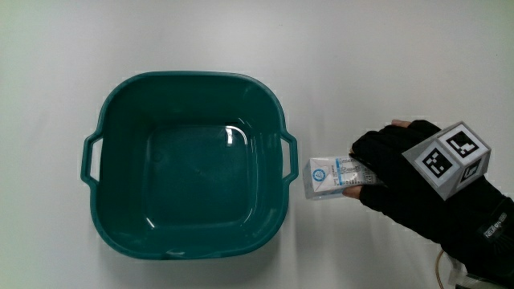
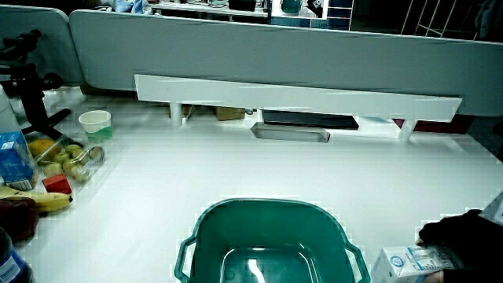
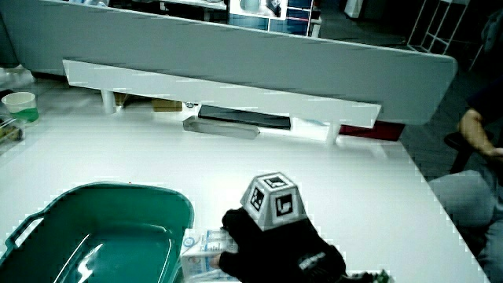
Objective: Place milk on desk
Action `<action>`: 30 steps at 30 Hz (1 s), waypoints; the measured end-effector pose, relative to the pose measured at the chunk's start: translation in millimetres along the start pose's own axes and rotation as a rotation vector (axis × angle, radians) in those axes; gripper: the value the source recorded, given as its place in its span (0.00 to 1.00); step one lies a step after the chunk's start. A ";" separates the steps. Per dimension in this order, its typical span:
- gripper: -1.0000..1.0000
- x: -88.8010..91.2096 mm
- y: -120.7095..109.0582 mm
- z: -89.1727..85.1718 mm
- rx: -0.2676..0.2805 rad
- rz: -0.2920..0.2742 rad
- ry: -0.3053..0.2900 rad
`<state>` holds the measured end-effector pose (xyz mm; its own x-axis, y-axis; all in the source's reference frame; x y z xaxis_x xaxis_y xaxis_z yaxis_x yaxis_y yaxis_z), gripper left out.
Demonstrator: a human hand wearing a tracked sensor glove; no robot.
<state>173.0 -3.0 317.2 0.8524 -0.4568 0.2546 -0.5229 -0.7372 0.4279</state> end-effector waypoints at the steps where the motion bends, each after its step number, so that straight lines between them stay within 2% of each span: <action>1: 0.50 2.7 1.1 -3.4 -0.018 -0.001 0.029; 2: 0.50 2.6 1.8 -3.3 -0.027 -0.003 0.045; 3: 0.50 5.0 2.8 -6.5 -0.029 -0.016 0.028; 4: 0.50 7.9 3.5 -9.7 -0.043 -0.012 0.068; 5: 0.50 11.1 4.4 -14.2 -0.037 -0.022 0.034; 6: 0.50 10.5 5.3 -14.5 -0.054 -0.022 0.054; 9: 0.50 16.4 8.0 -24.9 -0.069 -0.036 0.049; 10: 0.50 17.4 8.9 -27.1 -0.080 -0.034 0.074; 12: 0.50 20.2 10.8 -33.0 -0.091 -0.038 0.078; 15: 0.50 23.0 12.6 -39.9 -0.088 -0.047 0.077; 19: 0.50 29.4 14.6 -52.2 -0.108 -0.044 0.120; 22: 0.50 32.7 16.3 -59.4 -0.102 -0.051 0.107; 23: 0.50 35.3 17.3 -63.2 -0.108 -0.055 0.122; 30: 0.50 34.3 18.3 -63.6 -0.103 -0.036 0.134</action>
<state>193.2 -0.5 388.9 0.8676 -0.3550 0.3481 -0.4941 -0.6937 0.5240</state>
